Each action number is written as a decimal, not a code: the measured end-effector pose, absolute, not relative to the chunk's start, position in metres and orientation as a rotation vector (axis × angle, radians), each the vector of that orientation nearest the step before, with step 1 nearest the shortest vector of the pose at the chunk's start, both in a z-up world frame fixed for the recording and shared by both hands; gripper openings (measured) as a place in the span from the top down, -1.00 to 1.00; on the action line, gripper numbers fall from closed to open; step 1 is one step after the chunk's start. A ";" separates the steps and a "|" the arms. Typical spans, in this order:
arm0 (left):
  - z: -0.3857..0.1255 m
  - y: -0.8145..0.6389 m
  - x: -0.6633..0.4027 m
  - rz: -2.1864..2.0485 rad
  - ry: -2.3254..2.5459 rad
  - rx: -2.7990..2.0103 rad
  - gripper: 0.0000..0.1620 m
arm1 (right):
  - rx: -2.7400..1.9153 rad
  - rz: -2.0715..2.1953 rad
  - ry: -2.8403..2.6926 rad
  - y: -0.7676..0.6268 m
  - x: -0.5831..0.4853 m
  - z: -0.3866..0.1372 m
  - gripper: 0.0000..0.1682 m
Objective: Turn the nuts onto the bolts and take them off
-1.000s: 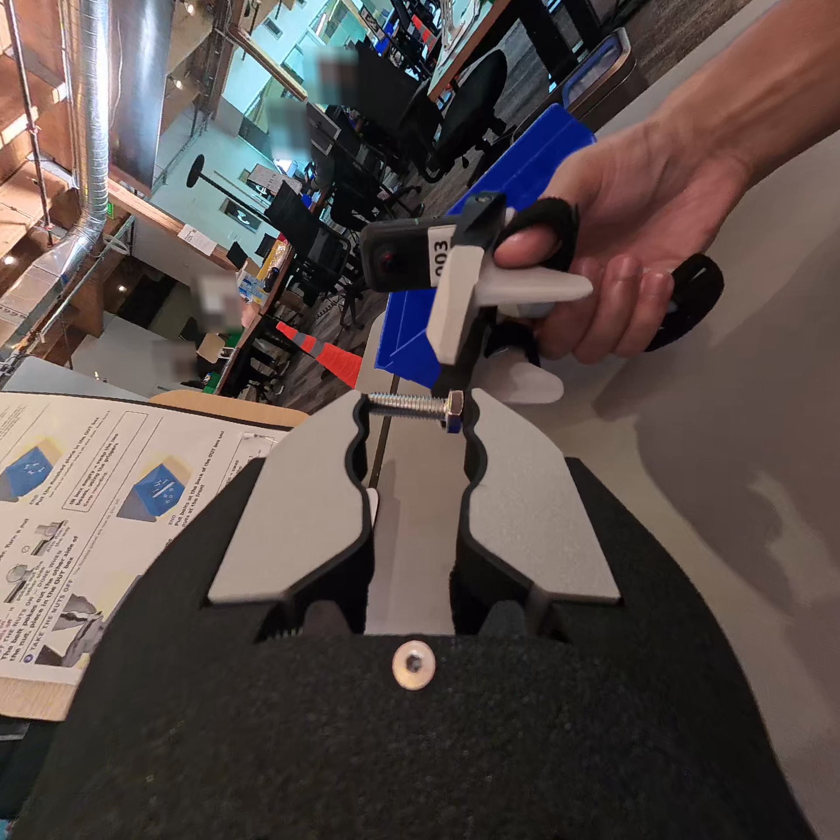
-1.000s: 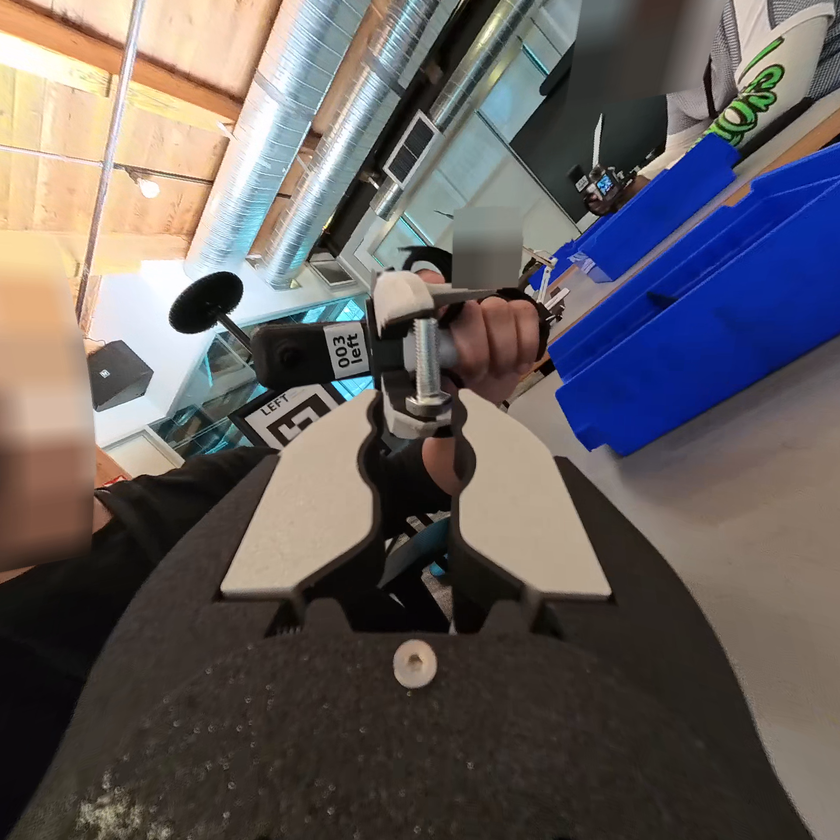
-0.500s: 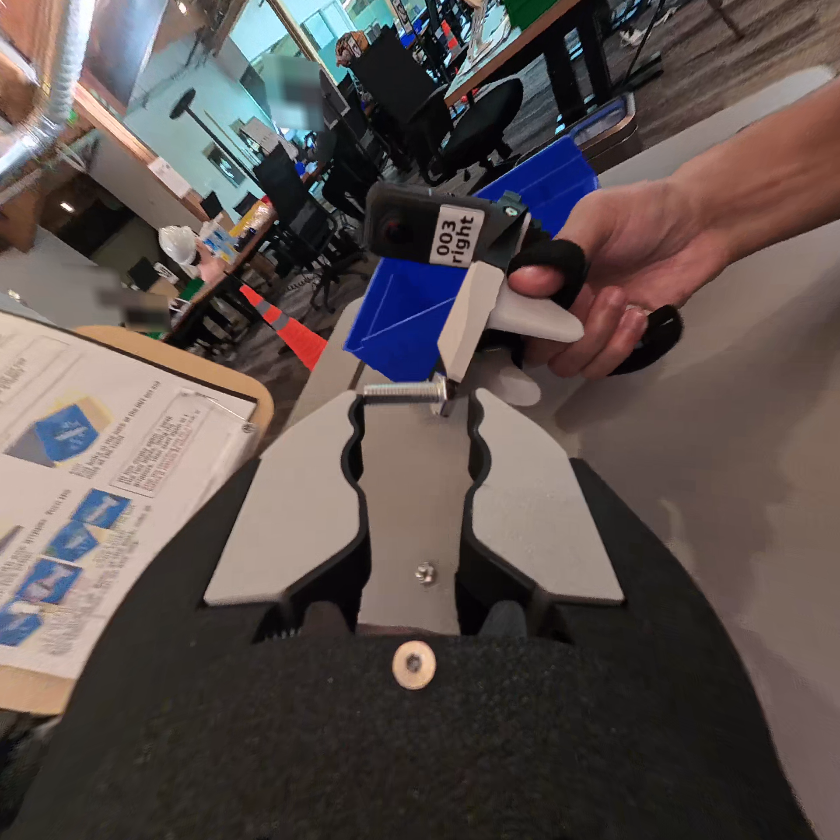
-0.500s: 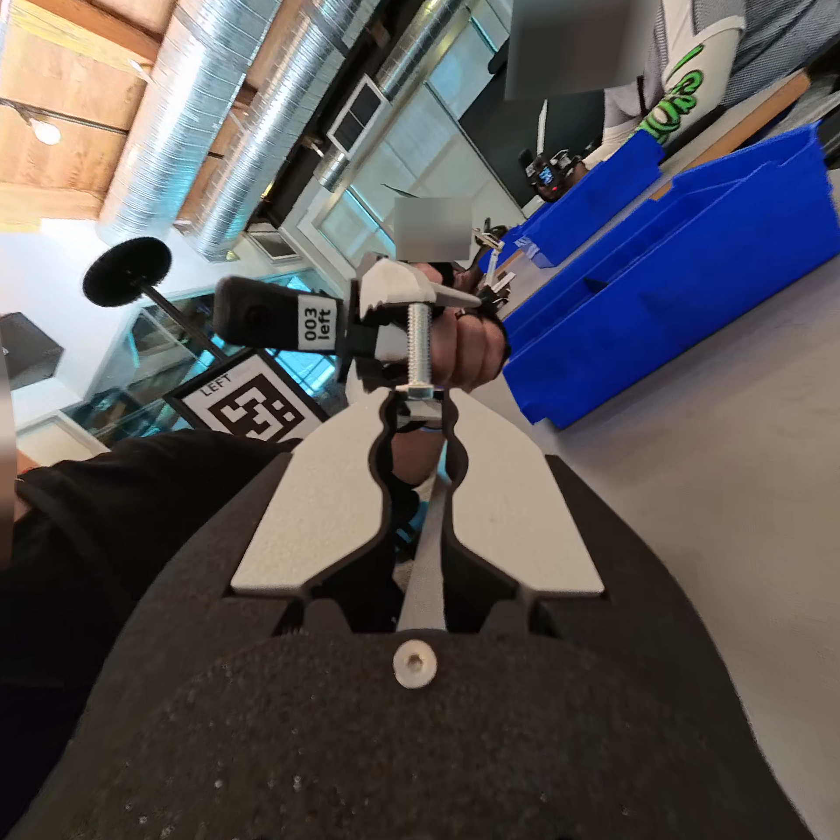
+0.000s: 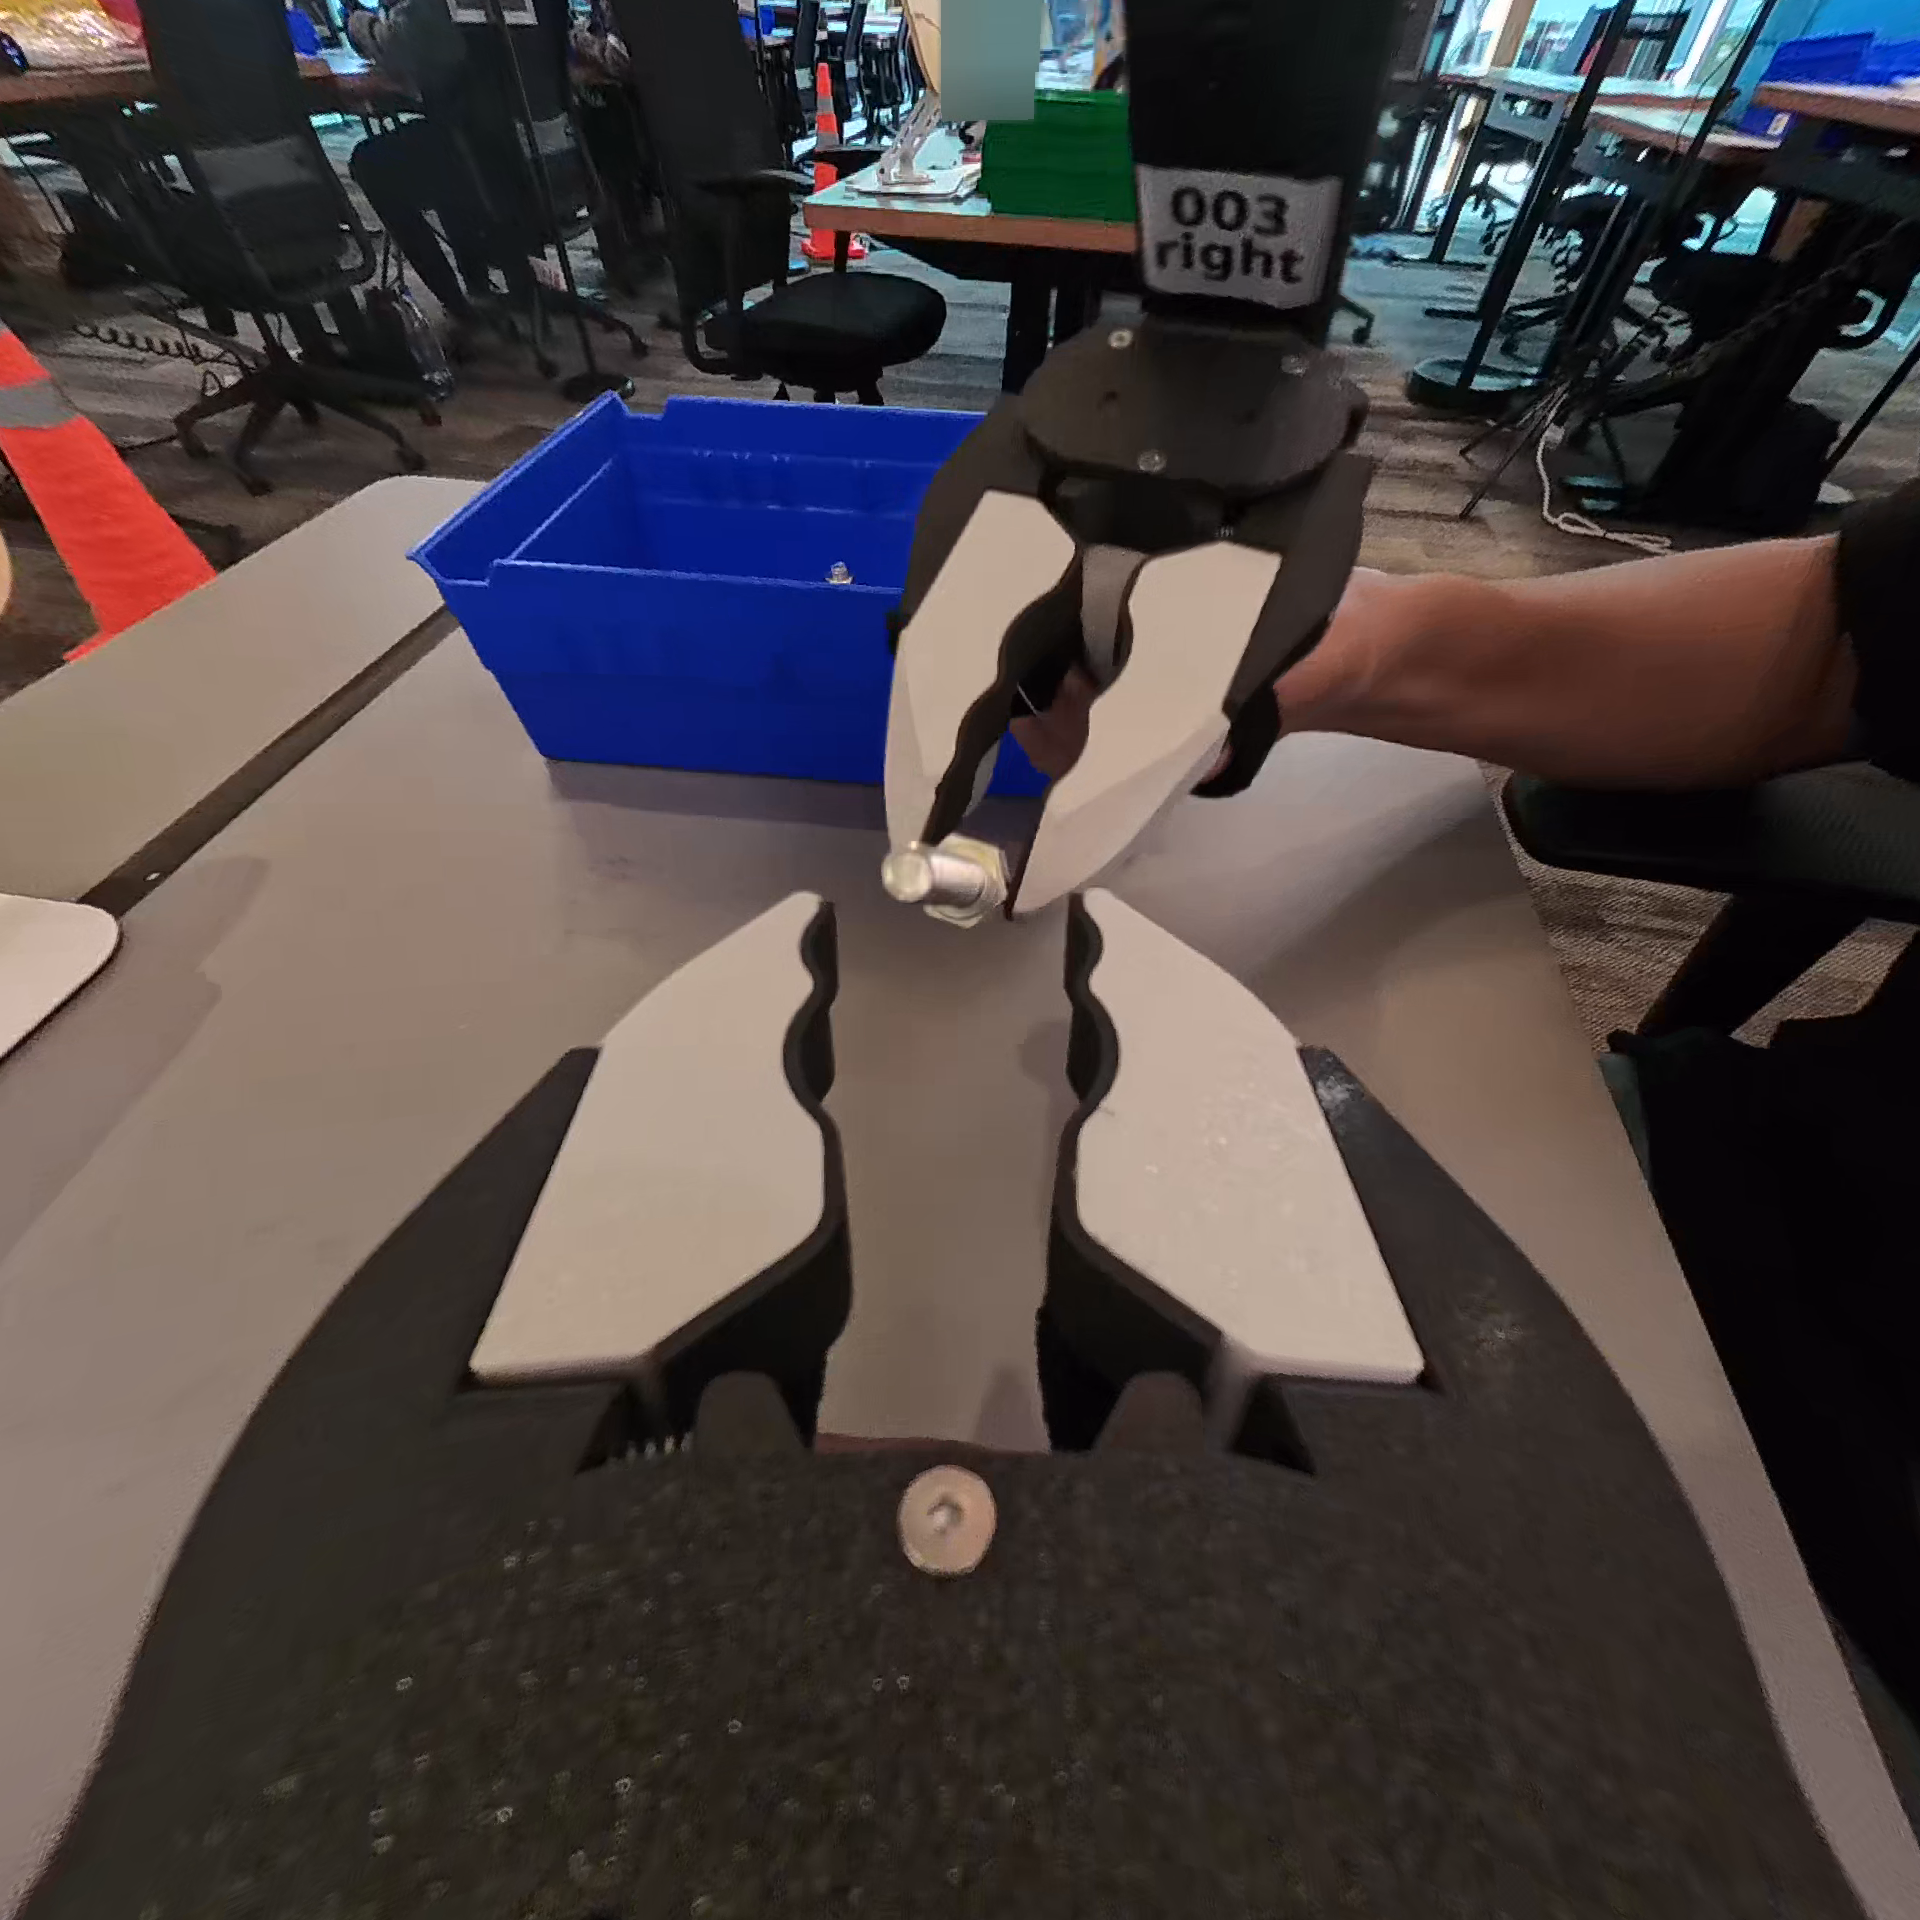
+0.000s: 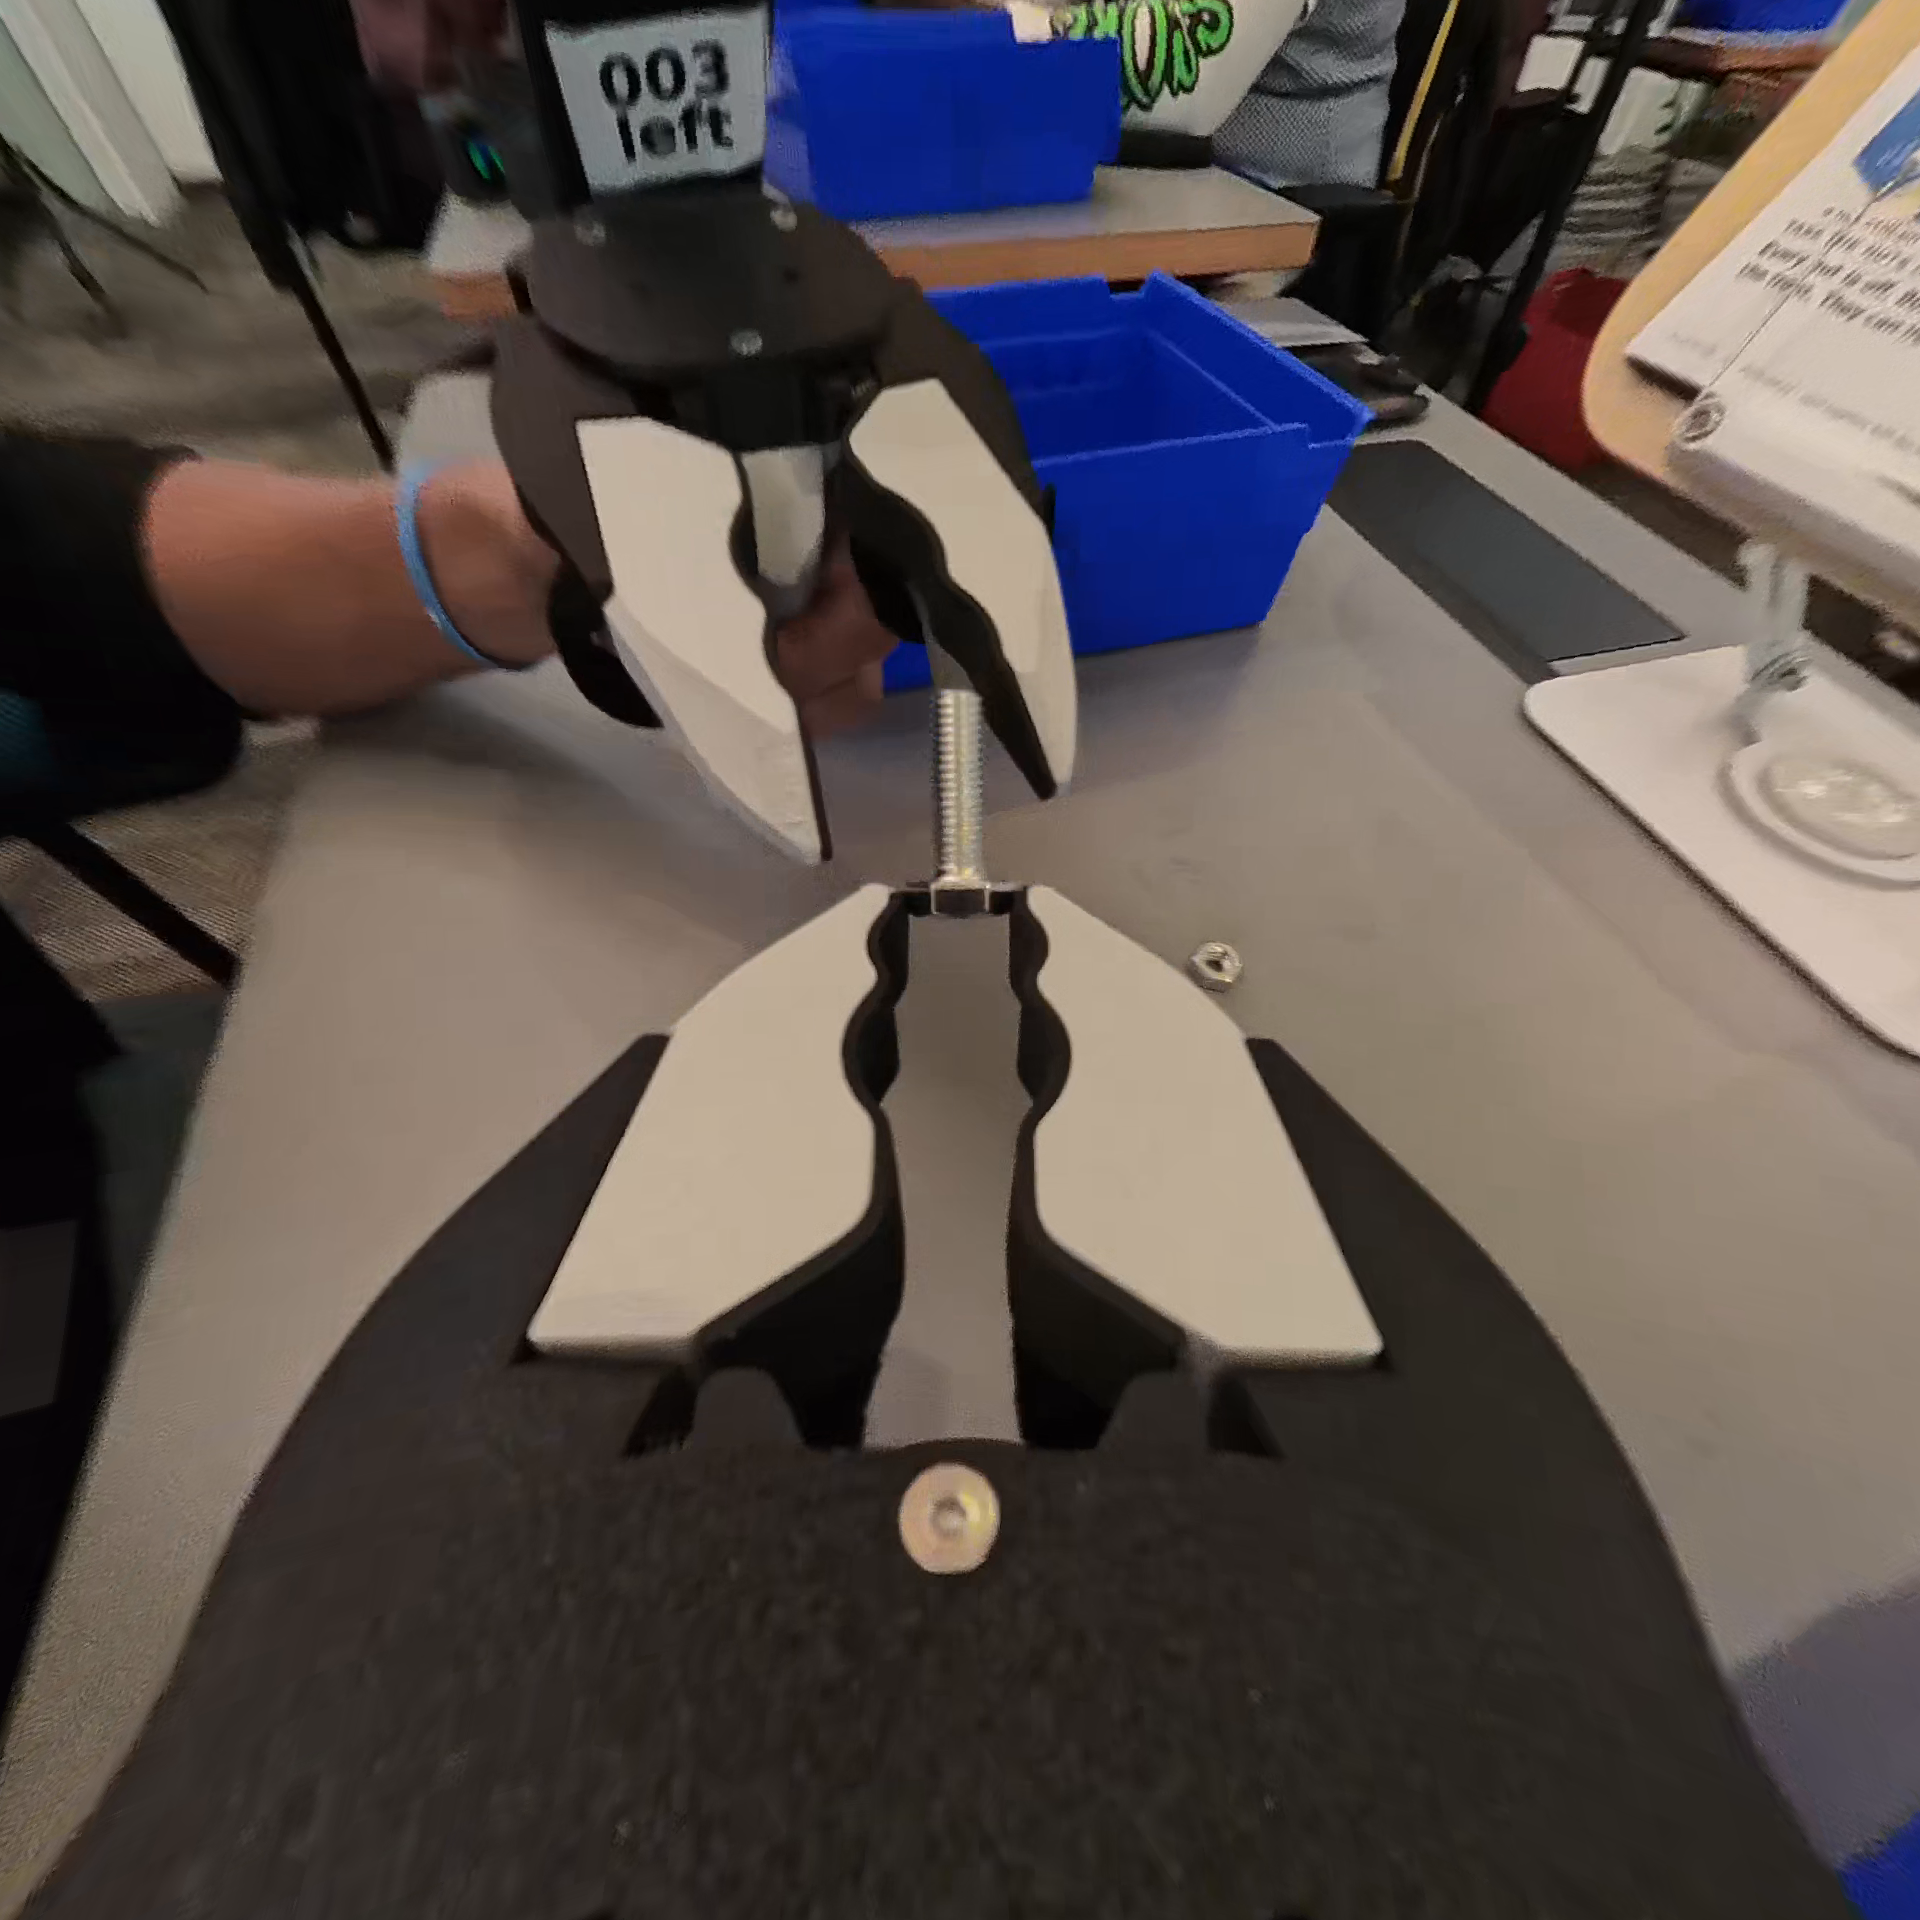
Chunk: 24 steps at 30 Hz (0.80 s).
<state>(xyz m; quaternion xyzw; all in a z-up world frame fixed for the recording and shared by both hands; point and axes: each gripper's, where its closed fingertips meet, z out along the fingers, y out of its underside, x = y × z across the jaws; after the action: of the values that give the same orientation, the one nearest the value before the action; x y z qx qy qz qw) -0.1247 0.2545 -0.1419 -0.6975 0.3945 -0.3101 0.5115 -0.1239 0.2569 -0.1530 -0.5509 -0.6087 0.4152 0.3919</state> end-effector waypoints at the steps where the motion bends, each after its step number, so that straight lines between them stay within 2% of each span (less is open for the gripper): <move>1: -0.142 0.254 -0.125 -0.756 0.947 -1.682 0.50 | -1.391 1.001 -1.566 0.257 -0.124 -0.155 0.78; 5: -0.144 0.253 -0.127 -0.789 0.940 -1.686 0.65 | -1.377 0.882 -1.591 0.259 -0.125 -0.161 0.78; 7: -0.145 0.255 -0.128 -0.781 0.928 -1.686 0.84 | -1.374 0.835 -1.622 0.258 -0.124 -0.165 0.78; 8: -0.146 0.254 -0.128 -0.787 0.932 -1.683 0.87 | -1.360 0.808 -1.639 0.257 -0.124 -0.166 0.78; 15: -0.150 0.250 -0.124 -0.848 0.948 -1.670 0.89 | -1.317 0.652 -1.710 0.258 -0.121 -0.172 0.78; 20: -0.133 0.249 -0.127 -1.008 0.831 -1.563 0.89 | -1.277 0.922 -1.553 0.255 -0.123 -0.154 0.76; 23: -0.116 0.247 -0.134 -1.081 0.743 -1.430 0.89 | -1.352 1.298 -1.368 0.254 -0.127 -0.144 0.51; 24: -0.111 0.245 -0.136 -1.119 0.717 -1.396 0.89 | -1.383 1.471 -1.277 0.254 -0.128 -0.140 0.47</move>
<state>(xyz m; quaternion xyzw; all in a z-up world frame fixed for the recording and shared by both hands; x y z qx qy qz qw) -0.1358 0.2454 -0.1112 -0.5947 0.3054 -0.4770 0.5705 -0.1279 0.2542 -0.1396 -0.5385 -0.4970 0.5726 0.3677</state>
